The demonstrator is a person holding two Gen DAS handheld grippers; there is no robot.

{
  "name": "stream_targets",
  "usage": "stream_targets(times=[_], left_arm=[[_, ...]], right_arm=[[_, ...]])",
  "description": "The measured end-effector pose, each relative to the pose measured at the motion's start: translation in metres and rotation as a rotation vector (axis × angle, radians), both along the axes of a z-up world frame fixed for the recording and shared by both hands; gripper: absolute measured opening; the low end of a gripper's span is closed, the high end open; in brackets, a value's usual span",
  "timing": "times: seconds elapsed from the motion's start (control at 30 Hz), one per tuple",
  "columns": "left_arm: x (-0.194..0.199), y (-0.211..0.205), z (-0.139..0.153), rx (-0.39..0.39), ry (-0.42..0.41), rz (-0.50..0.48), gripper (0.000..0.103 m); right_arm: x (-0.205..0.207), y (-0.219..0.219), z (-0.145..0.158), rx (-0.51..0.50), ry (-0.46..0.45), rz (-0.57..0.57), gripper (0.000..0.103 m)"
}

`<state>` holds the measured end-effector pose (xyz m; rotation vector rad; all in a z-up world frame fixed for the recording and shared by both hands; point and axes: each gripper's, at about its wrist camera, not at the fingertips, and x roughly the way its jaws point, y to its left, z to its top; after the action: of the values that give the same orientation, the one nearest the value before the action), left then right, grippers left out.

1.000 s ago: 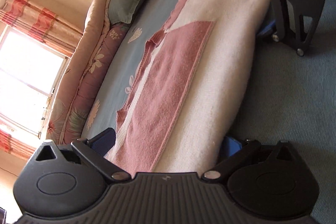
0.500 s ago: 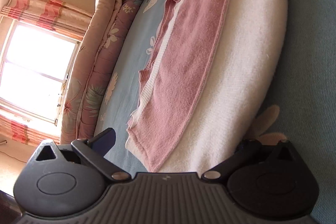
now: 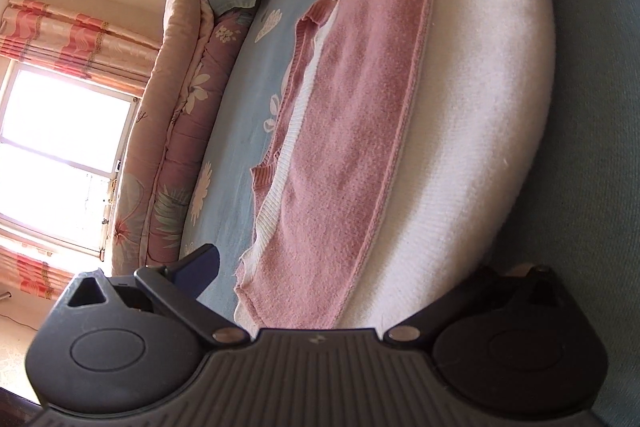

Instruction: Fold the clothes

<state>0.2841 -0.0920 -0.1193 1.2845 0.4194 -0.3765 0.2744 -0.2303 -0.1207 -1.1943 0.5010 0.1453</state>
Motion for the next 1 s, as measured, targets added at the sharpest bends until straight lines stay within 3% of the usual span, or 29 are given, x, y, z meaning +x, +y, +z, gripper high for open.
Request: stream_targets(times=[0.3, 0.5, 0.87, 0.93, 1.0], left_arm=[[0.002, 0.009, 0.001, -0.045, 0.01, -0.025, 0.103], [0.008, 0.01, 0.005, -0.101, 0.044, 0.048, 0.103], [-0.001, 0.019, 0.004, -0.147, 0.009, 0.019, 0.102], [-0.005, 0.017, 0.002, -0.135, 0.0, 0.012, 0.098], [-0.01, 0.015, 0.001, -0.126, 0.009, -0.003, 0.083]], right_arm=[[0.003, -0.007, 0.005, 0.075, 0.007, -0.013, 0.103], [0.008, -0.006, 0.007, 0.099, 0.029, -0.073, 0.103], [0.006, -0.005, 0.003, 0.074, 0.011, -0.043, 0.103], [0.002, -0.003, 0.002, 0.06, 0.018, -0.031, 0.097], [-0.003, 0.0, 0.0, 0.047, 0.025, -0.018, 0.088]])
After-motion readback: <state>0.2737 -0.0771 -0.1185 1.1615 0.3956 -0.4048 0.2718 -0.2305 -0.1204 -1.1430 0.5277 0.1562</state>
